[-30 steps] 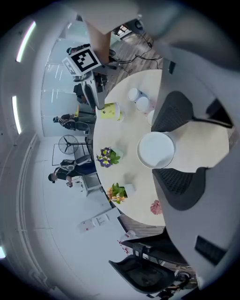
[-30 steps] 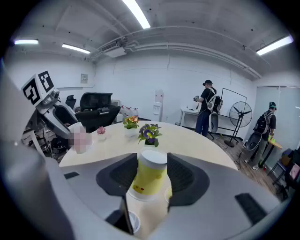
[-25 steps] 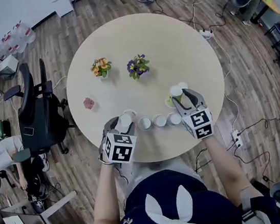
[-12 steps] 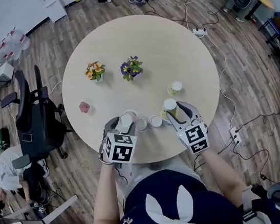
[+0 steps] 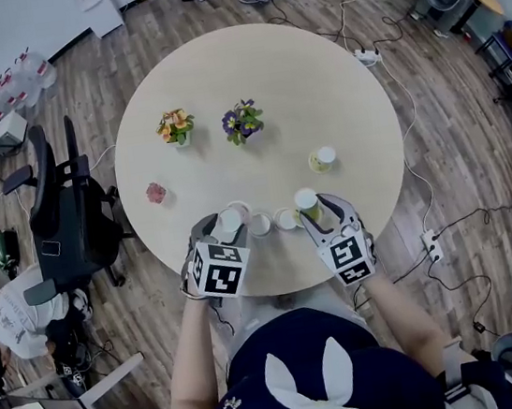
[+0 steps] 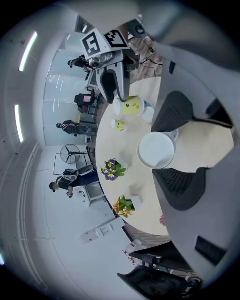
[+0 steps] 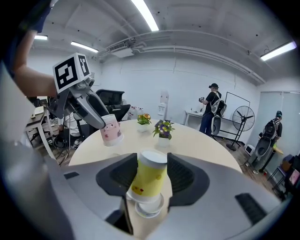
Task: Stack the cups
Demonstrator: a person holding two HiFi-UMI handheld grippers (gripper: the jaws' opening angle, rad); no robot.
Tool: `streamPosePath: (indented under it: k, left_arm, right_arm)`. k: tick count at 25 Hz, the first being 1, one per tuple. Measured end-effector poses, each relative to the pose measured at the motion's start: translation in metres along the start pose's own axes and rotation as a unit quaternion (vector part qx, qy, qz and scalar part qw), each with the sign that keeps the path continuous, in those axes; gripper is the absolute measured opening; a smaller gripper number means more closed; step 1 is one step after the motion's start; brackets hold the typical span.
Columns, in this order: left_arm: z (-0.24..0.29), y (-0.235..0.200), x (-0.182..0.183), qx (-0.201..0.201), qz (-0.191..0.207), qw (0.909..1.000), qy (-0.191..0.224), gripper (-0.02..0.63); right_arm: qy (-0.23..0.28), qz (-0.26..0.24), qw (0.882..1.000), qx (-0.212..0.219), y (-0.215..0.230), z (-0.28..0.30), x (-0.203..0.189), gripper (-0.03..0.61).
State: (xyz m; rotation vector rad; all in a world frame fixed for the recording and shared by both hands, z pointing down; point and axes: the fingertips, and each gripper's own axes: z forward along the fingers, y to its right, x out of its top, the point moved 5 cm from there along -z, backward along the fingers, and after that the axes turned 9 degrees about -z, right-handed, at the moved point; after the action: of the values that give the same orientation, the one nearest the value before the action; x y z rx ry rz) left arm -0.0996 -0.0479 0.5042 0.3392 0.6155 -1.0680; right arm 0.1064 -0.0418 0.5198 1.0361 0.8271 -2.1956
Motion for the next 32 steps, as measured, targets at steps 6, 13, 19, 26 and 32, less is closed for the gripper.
streamPosePath:
  k: [6,13,19,26,32]
  left_arm:
    - [0.002,-0.003,-0.002,0.001,-0.003,1.0,-0.004,0.255]
    - [0.004,-0.003,-0.001,-0.001,-0.004,1.0,-0.003,0.255]
    - [0.006,0.001,0.001,-0.003,0.0,1.0,-0.006,0.255]
    - [0.006,0.004,0.001,-0.003,0.0,1.0,-0.006,0.255]
    - [0.007,0.004,0.0,-0.003,0.0,1.0,-0.005,0.255]
  right_arm:
    - [-0.004,-0.015,1.0,-0.006,-0.005,0.003,-0.006,0.206]
    - [-0.01,-0.022,1.0,-0.012,-0.012,-0.004,-0.011,0.206]
    - [-0.016,-0.043,0.999,-0.011,-0.015,-0.007,-0.013,0.206]
    - [-0.021,-0.05,0.998,-0.008,-0.015,-0.011,-0.015,0.207]
    - [-0.023,-0.046,0.999,-0.004,-0.018,-0.011,-0.017,0.207]
